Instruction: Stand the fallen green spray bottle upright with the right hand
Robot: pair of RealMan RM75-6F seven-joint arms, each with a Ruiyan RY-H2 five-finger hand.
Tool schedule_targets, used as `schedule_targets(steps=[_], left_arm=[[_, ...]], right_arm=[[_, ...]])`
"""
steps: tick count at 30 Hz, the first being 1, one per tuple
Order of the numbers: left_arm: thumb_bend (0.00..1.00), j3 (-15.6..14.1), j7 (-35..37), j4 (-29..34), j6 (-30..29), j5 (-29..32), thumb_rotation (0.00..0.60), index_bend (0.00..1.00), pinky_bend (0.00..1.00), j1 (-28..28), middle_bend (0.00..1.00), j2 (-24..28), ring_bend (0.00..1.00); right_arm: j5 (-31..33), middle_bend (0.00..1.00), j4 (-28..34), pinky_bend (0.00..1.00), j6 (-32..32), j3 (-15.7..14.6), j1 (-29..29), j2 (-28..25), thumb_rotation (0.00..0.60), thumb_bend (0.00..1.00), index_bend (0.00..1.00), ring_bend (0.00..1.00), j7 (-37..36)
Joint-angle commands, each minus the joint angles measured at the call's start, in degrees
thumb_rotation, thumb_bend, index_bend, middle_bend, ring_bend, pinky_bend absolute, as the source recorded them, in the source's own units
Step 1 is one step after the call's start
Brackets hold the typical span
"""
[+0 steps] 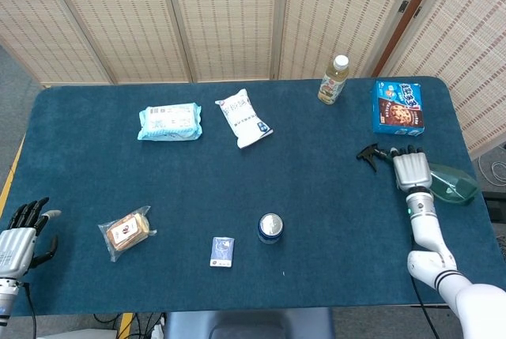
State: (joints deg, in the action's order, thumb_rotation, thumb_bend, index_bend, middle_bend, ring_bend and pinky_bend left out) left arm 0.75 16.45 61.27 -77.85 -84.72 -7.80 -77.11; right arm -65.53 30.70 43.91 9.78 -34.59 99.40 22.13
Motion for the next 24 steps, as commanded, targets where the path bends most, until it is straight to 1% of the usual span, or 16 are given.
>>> schedule_targets(steps=[1,8,11,17,24], left_arm=[[0.51,0.0,0.1,-0.2,0.1,0.0,0.600,0.22,0.00,0.0,0.07,-0.1,0.00],[0.50,0.0,0.1,-0.8,0.4,0.1,0.600,0.22,0.00,0.0,0.07,-0.6,0.00],[0.50,0.0,0.1,-0.9,0.3,0.2,0.600,0.22,0.00,0.0,0.07,-0.6,0.00],[0.51,0.0,0.0,-0.8,0.5,0.3,0.600,0.22,0.00,0.0,0.07,-0.6,0.00],[0.50,0.1,-0.1,-0.9,0.5,0.4,0.600,0.22,0.00,0.1,0.07,-0.7,0.00]], right_arm=[[-0.9,0.34,-1.3,0.32,0.0,-0.2,-0.2,0.8,0.600,0.21,0.26,0.22,-1.4],[-2.4,0.43,-3.8,0.40,0.4,-0.4,-0.4,1.9,0.600,0.23,0.35,0.30,-3.2],[-2.9,0.46,-4.7,0.41,0.6,-0.3,-0.4,2.4,0.600,0.25,0.38,0.33,-3.7],[-3.7,0.49,-5.7,0.42,1.1,-0.3,-0.5,3.0,0.600,0.26,0.41,0.36,-4.3],[-4.3,0.50,-5.5,0.42,2.1,0.1,-0.4,3.0,0.600,0.26,0.41,0.37,-4.4]])
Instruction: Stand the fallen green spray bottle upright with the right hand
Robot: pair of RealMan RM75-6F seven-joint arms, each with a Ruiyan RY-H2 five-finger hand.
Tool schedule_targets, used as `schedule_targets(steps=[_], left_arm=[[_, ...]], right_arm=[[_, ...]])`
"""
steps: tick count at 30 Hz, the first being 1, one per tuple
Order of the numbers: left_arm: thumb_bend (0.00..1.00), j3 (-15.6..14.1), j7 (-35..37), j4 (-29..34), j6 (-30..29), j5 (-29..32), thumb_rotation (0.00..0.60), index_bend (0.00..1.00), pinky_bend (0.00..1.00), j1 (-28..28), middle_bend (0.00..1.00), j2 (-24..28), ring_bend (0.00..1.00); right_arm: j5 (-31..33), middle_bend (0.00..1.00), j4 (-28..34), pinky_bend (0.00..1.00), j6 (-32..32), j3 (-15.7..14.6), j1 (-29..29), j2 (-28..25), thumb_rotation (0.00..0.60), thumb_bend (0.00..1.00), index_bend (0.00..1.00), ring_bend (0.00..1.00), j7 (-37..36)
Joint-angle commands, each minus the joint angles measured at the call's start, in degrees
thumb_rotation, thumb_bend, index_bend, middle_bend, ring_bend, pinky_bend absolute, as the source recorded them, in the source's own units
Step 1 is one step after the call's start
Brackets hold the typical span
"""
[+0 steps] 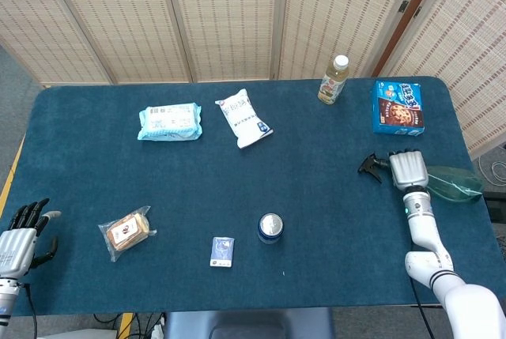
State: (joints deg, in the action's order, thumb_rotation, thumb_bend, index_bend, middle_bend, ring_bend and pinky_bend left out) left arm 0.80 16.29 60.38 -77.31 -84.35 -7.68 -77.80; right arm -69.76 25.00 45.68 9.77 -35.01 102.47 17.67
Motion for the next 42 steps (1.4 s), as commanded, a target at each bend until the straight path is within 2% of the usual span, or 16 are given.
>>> schedule_targets(steps=[1,9,30,42], left_arm=[[0.51,0.0,0.0,0.0,0.0,0.0,0.600,0.22,0.00,0.0,0.07,0.0,0.00],[0.51,0.0,-0.3,0.2,-0.1,-0.1,0.600,0.22,0.00,0.1,0.07,0.0,0.00],[0.50,-0.4,-0.9,0.3,-0.3,-0.2,0.600,0.22,0.00,0.6,0.07,-0.2,0.00],[0.50,-0.6,-1.1,-0.1,-0.3,-0.1,0.600,0.22,0.00,1.1,0.07,-0.4,0.00]], right_arm=[[-0.2,0.50,0.3,0.42,0.5,0.2,0.1,-0.1,0.600,0.27,0.41,0.37,0.1],[-0.5,0.51,3.3,0.42,3.0,1.0,0.3,-1.3,0.600,0.27,0.42,0.38,-0.5],[-0.5,0.52,19.5,0.42,11.6,3.3,2.0,-7.9,0.600,0.27,0.43,0.39,0.7],[-0.5,0.53,24.4,0.42,15.2,4.5,2.2,-9.5,0.600,0.27,0.44,0.39,-0.8]])
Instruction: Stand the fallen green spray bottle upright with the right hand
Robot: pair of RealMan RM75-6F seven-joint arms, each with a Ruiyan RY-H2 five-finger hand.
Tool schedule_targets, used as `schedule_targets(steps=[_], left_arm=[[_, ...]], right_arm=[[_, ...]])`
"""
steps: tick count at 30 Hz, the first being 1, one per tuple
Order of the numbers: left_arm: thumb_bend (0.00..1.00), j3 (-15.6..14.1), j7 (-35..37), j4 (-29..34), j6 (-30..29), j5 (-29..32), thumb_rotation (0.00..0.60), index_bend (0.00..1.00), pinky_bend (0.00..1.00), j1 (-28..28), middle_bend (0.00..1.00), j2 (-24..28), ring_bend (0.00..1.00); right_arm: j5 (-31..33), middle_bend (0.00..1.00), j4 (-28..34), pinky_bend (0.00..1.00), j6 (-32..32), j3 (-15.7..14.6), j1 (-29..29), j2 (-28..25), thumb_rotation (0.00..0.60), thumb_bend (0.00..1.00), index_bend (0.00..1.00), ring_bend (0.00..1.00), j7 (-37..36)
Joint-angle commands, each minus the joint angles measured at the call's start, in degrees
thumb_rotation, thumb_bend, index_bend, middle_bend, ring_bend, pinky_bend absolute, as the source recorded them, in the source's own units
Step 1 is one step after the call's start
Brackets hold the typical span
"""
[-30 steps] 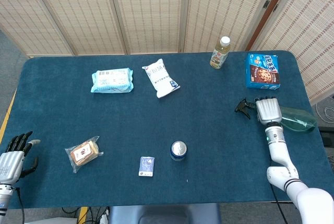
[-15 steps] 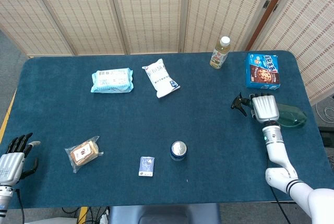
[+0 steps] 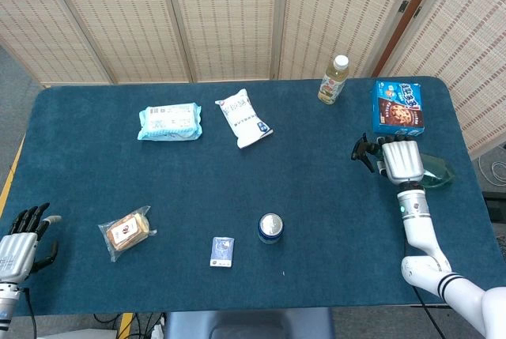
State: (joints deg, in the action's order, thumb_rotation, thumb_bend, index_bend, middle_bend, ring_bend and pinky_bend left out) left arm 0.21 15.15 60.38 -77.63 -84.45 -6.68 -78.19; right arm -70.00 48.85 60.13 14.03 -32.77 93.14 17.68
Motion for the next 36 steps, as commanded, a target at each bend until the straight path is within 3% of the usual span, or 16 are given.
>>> schedule_targets(steps=[1,15,28,36], left_arm=[[0.50,-0.1,0.1,-0.2,0.0,0.1,0.600,0.22,0.00,0.1,0.07,0.0,0.00],[0.51,-0.2,0.9,-1.4,0.9,0.3,0.600,0.22,0.00,0.3,0.07,-0.5,0.00],[0.51,-0.1,0.5,-0.4,1.2,0.0,0.600,0.22,0.00,-0.2,0.07,-0.2,0.00],[0.50,0.0,-0.5,0.5,1.9,-0.2,0.600,0.22,0.00,-1.0,0.07,-0.2,0.00]], right_arm=[[-0.3,0.53,0.8,0.42,1.0,0.4,0.0,-0.1,0.600,0.27,0.44,0.40,-1.2],[0.2,0.53,4.9,0.42,2.9,1.8,-1.2,-1.4,0.600,0.27,0.44,0.40,0.2],[3.2,0.53,17.9,0.42,6.0,4.0,-0.9,-7.7,0.600,0.27,0.44,0.40,7.7],[3.5,0.53,23.7,0.42,8.8,4.2,0.5,-10.2,0.600,0.27,0.44,0.40,7.4]])
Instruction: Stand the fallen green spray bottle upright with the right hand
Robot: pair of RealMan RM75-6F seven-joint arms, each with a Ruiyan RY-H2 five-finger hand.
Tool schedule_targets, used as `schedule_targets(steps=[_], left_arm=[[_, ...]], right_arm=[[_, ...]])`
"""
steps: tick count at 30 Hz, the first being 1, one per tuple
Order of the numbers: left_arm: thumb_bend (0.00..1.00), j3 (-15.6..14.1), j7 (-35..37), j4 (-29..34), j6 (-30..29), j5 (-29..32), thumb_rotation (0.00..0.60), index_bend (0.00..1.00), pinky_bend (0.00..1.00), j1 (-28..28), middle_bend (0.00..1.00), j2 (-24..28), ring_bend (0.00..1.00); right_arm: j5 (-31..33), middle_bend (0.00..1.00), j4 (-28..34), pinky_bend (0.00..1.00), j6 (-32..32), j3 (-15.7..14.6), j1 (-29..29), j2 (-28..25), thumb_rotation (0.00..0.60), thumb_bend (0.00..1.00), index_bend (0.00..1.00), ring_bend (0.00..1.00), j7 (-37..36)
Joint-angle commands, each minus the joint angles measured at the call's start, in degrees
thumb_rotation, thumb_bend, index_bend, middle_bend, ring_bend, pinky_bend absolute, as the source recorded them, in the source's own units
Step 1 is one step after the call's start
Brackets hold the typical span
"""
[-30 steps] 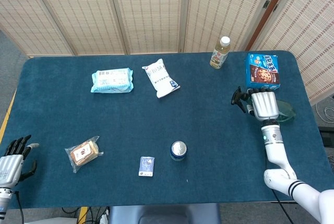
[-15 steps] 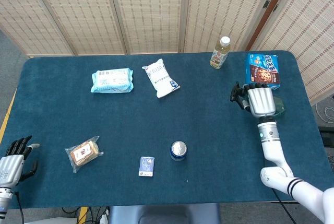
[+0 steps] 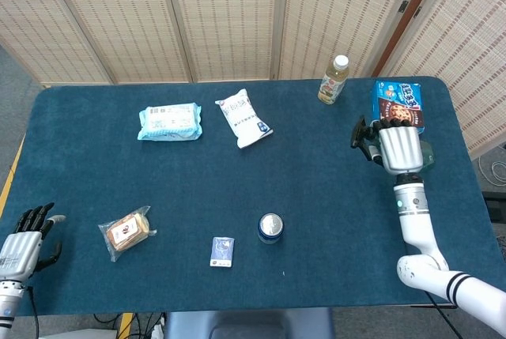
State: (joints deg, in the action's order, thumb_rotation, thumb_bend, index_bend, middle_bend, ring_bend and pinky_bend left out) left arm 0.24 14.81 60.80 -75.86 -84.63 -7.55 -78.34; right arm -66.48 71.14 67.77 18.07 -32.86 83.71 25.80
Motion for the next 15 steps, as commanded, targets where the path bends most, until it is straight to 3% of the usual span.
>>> schedule_targets(steps=[1,15], left_arm=[[0.50,0.0,-0.3,0.2,0.3,-0.1,0.600,0.22,0.00,-0.2,0.07,-0.1,0.00],[0.50,-0.6,-1.5,-0.5,1.9,0.1,0.600,0.22,0.00,-0.6,0.07,-0.9,0.00]], right_arm=[[-0.3,0.53,2.2,0.42,1.7,0.1,0.9,-0.9,0.600,0.27,0.44,0.40,-1.6],[-4.8,0.53,5.3,0.42,8.9,-0.7,6.6,-1.3,0.600,0.27,0.44,0.40,-21.1]])
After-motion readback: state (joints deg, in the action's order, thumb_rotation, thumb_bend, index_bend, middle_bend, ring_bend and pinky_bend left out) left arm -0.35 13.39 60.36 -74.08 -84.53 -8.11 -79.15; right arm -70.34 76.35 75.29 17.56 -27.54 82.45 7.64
